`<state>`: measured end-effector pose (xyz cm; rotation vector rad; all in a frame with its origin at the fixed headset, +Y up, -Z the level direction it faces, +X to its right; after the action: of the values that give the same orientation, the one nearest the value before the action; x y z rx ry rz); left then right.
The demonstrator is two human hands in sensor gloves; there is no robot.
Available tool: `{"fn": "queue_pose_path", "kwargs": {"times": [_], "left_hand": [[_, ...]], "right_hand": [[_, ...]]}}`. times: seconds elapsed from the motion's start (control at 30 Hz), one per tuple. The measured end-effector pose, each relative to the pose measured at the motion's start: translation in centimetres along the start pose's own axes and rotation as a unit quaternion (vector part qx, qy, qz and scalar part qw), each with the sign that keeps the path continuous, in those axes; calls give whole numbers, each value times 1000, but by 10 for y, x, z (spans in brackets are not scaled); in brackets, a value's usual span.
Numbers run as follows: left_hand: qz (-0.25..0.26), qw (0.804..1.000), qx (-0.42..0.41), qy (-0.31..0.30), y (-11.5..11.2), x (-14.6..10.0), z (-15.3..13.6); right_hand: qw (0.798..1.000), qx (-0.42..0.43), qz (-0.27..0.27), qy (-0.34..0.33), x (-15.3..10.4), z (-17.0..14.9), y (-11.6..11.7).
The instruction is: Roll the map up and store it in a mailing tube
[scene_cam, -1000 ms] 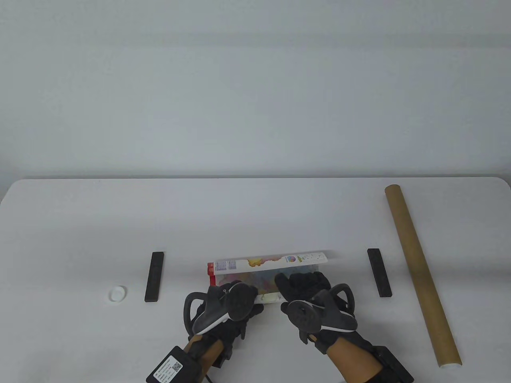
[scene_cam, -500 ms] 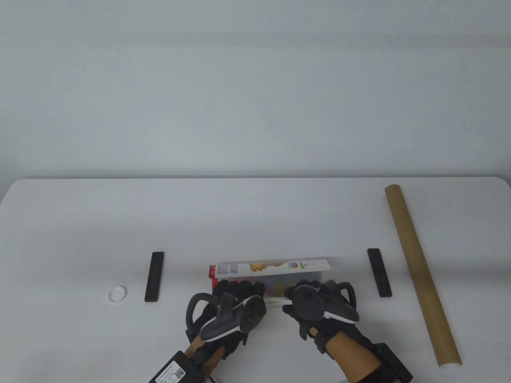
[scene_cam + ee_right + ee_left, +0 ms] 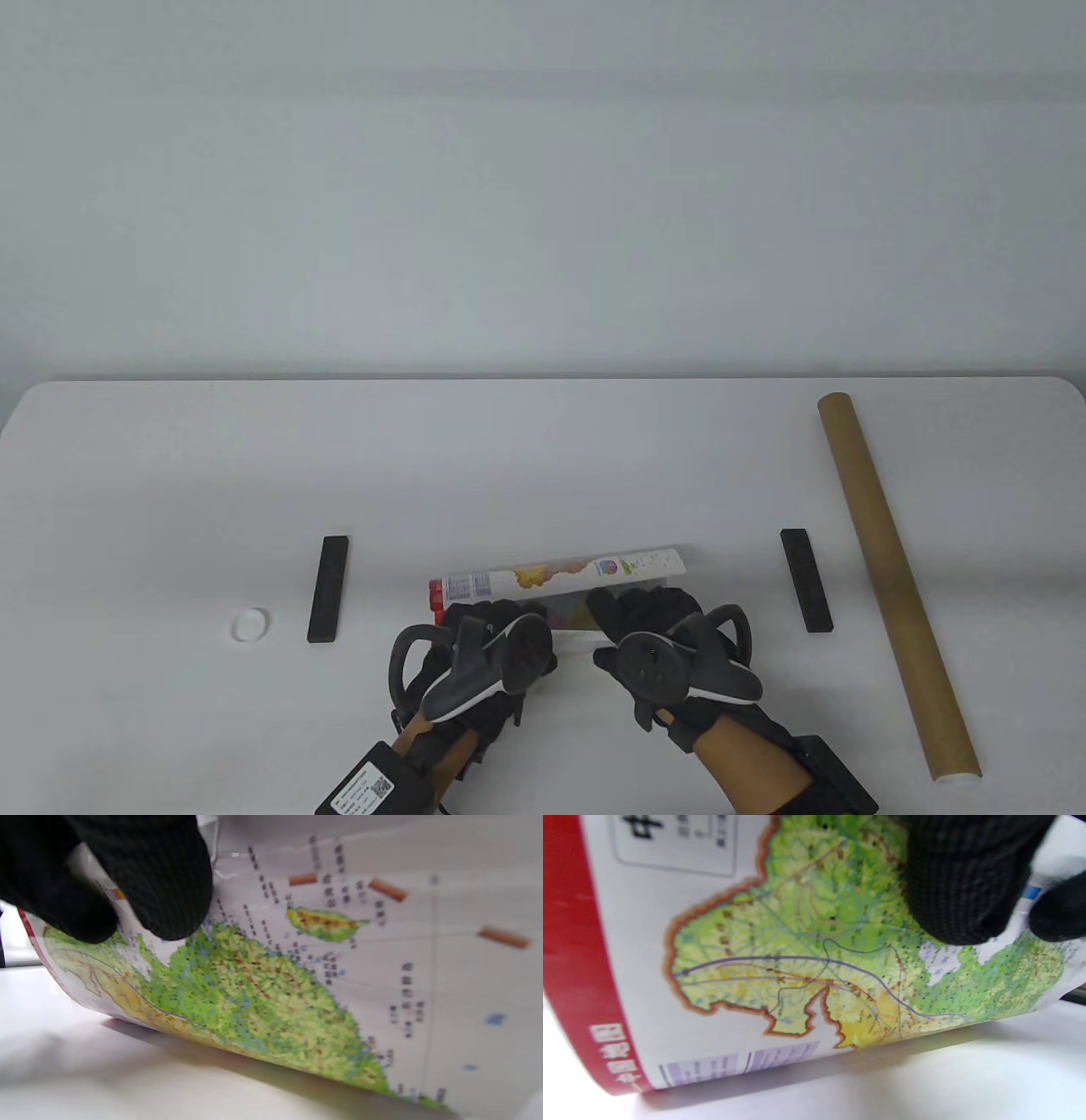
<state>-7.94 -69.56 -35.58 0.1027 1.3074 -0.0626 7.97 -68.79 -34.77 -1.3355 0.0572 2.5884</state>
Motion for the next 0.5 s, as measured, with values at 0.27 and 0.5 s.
{"fn": "queue_pose_path", "kwargs": {"times": [0.27, 0.5], "left_hand": [[-67, 994, -89, -17, -13, 6, -11], [20, 998, 58, -23, 3, -5, 8]], "right_hand": [[996, -81, -32, -12, -2, 11, -1], [998, 23, 27, 44, 4, -11, 6]]}}
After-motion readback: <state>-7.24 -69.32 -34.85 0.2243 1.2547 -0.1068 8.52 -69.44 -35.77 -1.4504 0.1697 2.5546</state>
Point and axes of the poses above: the tracker on the back of each hand, its own z axis roughly to the thumb side, its own x axis roughly from the wrist to the fingertips, y = z × x, the point moved 4 cm from there along x, roughly from the wrist to the fingertips, and after that the axes turned 10 degrees about x, right-handed, at the moved point
